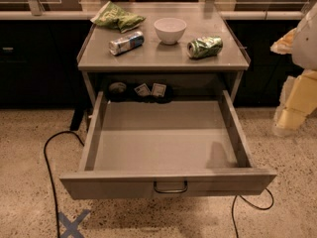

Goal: Place green can into top drawer

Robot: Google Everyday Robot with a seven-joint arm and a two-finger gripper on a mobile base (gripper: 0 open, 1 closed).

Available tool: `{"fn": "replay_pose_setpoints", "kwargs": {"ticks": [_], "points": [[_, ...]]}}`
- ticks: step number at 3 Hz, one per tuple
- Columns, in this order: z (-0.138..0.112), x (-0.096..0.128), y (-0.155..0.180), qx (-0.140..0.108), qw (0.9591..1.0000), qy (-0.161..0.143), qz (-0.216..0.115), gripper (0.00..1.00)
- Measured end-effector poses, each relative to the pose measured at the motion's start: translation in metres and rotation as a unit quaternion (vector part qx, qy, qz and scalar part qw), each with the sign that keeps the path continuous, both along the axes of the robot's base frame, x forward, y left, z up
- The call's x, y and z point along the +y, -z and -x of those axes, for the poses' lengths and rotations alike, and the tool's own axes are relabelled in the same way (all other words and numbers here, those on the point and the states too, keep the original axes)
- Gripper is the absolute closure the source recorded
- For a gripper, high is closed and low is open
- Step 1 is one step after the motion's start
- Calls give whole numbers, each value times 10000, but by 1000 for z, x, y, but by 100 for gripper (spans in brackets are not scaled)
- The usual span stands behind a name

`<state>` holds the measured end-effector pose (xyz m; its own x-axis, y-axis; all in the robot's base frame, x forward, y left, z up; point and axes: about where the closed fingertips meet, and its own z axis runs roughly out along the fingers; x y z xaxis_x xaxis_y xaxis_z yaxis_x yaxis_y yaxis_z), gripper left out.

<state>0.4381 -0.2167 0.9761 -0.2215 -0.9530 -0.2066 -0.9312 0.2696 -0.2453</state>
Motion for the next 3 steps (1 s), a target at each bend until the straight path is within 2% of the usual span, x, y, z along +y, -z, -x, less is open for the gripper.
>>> {"fn": "replay_pose_setpoints", "kwargs": {"ticks": [2,3], "points": [[-10,0,1,-87,9999,-70,35,0],[-50,13,-1,-370,9989,-295,-59,0]]}}
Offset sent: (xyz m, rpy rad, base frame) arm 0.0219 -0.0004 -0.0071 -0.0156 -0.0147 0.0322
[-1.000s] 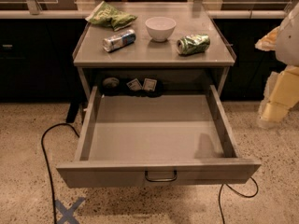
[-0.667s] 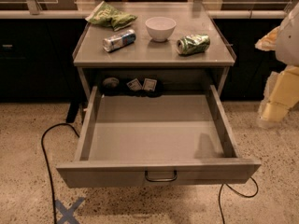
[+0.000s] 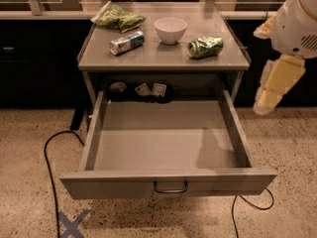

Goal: Place green can into top drawer

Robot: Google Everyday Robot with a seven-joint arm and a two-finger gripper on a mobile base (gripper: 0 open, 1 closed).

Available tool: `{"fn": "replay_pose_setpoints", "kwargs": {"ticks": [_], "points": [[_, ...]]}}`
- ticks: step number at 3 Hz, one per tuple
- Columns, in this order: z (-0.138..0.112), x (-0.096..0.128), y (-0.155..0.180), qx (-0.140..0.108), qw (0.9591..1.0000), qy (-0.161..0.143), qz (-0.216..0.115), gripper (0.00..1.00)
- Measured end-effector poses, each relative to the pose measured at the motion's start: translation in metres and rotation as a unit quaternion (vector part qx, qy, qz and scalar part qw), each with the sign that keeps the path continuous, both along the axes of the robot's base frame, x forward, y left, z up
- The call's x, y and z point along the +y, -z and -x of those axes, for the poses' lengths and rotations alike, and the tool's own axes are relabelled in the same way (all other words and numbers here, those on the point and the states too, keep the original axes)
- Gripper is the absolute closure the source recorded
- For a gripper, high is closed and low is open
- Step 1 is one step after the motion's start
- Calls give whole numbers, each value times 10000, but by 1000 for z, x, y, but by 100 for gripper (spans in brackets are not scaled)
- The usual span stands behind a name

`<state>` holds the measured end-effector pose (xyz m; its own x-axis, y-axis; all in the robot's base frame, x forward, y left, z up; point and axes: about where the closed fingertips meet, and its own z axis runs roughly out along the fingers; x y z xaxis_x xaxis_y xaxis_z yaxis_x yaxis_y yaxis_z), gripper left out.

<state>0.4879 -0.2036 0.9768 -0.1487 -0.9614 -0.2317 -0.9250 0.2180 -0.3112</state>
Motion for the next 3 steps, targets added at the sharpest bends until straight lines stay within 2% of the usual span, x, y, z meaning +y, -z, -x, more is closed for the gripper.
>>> {"fn": "replay_pose_setpoints", "kwargs": {"ticks": [2,3], "points": [[-115,30,-14,-579,9977,-345,-95,0],[-165,46,-8,-696,9969,-356,-74,0]]}}
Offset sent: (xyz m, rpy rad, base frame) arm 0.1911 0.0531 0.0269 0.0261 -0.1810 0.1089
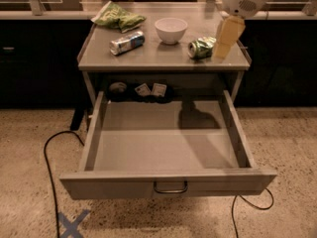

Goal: Place green can into top drawer

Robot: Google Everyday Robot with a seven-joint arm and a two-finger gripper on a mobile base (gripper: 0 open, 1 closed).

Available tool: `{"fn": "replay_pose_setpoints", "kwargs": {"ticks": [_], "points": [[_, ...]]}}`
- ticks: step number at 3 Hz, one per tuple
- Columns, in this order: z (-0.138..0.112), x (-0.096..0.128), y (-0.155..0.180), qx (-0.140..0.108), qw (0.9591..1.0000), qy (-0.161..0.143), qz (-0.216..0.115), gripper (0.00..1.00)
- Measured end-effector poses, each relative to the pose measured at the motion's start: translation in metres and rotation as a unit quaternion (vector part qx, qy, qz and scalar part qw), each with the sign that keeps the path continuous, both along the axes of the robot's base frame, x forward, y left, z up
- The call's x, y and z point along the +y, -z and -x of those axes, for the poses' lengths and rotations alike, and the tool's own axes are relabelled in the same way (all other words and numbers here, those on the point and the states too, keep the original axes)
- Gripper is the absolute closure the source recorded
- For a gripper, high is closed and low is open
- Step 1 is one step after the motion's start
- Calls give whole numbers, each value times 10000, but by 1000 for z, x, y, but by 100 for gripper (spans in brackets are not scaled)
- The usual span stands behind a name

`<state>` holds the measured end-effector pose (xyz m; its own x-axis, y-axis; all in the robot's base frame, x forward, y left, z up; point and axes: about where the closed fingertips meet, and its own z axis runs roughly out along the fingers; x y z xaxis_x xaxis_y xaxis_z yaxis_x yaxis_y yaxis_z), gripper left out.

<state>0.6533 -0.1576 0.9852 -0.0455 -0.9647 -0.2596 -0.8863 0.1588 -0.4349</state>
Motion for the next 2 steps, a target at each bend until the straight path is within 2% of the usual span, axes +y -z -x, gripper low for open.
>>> {"fn": "replay_pose_setpoints", "kwargs": {"ticks": [1,2], "points": [[-44,-1,11,14,9996,214,206,0],[-82,-15,21,58,9980,536,341,0]]}}
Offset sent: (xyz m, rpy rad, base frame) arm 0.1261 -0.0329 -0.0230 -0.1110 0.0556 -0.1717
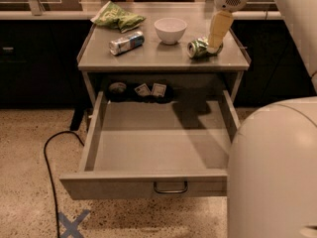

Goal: Place green can into top drawer

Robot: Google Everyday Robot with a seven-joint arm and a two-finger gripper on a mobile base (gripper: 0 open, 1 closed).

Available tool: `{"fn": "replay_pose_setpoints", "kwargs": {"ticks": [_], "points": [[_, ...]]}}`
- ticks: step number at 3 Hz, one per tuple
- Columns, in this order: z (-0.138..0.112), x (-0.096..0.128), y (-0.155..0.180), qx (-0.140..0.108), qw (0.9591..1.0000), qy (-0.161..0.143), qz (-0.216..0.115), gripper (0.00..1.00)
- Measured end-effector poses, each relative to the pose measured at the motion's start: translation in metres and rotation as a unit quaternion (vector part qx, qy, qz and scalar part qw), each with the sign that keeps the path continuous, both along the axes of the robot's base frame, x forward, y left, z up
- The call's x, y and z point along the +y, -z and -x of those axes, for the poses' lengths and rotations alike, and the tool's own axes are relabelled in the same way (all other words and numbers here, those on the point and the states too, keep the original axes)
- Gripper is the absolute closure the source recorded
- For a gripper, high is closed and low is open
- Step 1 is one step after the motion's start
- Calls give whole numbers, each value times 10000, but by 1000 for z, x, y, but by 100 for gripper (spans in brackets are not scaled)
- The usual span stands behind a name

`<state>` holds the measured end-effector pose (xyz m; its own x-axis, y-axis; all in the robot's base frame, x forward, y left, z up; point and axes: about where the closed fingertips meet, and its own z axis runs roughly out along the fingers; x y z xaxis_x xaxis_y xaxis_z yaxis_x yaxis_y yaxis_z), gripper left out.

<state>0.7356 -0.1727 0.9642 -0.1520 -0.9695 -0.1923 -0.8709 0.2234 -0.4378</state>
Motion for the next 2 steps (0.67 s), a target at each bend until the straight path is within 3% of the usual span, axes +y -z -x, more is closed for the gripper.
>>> {"fn": "replay_pose_setpoints", "kwargs": {"ticks": [2], "points": [[-9,-2,4,-78,9999,23,-113,0]]}}
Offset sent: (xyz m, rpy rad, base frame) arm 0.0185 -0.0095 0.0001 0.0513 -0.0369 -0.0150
